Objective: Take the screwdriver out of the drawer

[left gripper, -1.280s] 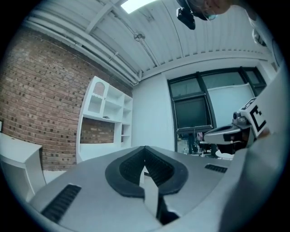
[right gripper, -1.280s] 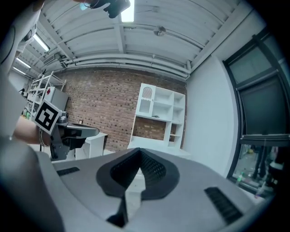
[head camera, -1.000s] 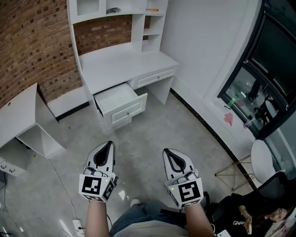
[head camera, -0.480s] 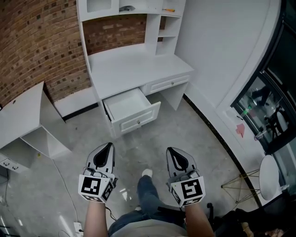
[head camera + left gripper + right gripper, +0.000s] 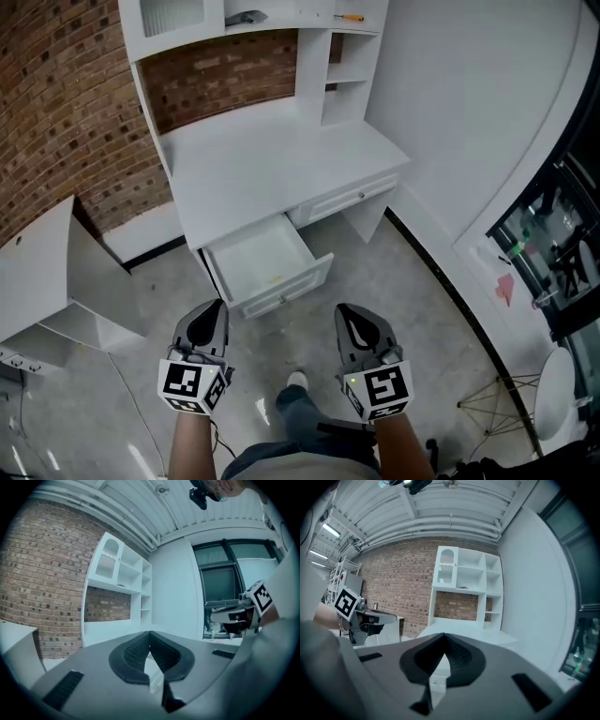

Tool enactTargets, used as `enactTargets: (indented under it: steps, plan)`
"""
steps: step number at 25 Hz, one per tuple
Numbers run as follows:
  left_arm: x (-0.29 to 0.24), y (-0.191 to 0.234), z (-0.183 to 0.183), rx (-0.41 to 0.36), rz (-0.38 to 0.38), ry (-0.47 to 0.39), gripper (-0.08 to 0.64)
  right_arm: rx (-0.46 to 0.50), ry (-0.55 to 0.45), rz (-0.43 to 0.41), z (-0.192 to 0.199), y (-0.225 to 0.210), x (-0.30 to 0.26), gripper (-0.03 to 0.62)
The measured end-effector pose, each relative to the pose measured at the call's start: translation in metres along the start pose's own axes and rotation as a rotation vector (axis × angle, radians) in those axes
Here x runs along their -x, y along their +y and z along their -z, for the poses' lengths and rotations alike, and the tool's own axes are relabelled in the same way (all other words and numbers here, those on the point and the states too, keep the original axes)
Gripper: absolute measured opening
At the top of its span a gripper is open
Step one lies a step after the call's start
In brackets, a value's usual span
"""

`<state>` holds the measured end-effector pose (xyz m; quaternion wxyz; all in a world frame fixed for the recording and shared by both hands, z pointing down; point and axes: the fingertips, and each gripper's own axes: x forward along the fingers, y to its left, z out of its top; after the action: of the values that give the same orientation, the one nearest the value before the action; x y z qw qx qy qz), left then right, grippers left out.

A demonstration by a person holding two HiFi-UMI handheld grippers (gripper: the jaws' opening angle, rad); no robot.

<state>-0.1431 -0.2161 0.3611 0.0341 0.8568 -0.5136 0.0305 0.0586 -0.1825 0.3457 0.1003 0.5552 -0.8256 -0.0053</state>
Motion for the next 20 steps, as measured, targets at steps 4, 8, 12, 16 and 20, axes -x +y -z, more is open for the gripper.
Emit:
enactTargets:
  steps: [4,8,12,16,20]
  plan:
    - [-0.066,0.020,0.010,0.013,-0.001,0.050,0.014,-0.031,0.034,-0.021,0.008,-0.039,-0.056,0.011]
    - [-0.114,0.034,0.030,0.006,0.046,0.146,0.142,-0.104,0.072,-0.043,0.021,-0.062,-0.100,0.011]
    - [-0.142,0.047,0.055,-0.007,0.095,0.260,0.239,-0.138,0.124,-0.051,0.039,-0.071,-0.125,0.011]
    - [-0.174,0.060,0.080,-0.031,0.148,0.353,0.258,-0.157,0.182,-0.039,0.061,-0.083,-0.148,0.011]
    - [-0.200,0.070,0.107,-0.038,0.238,0.480,0.256,-0.223,0.254,-0.004,0.080,-0.092,-0.166,0.011]
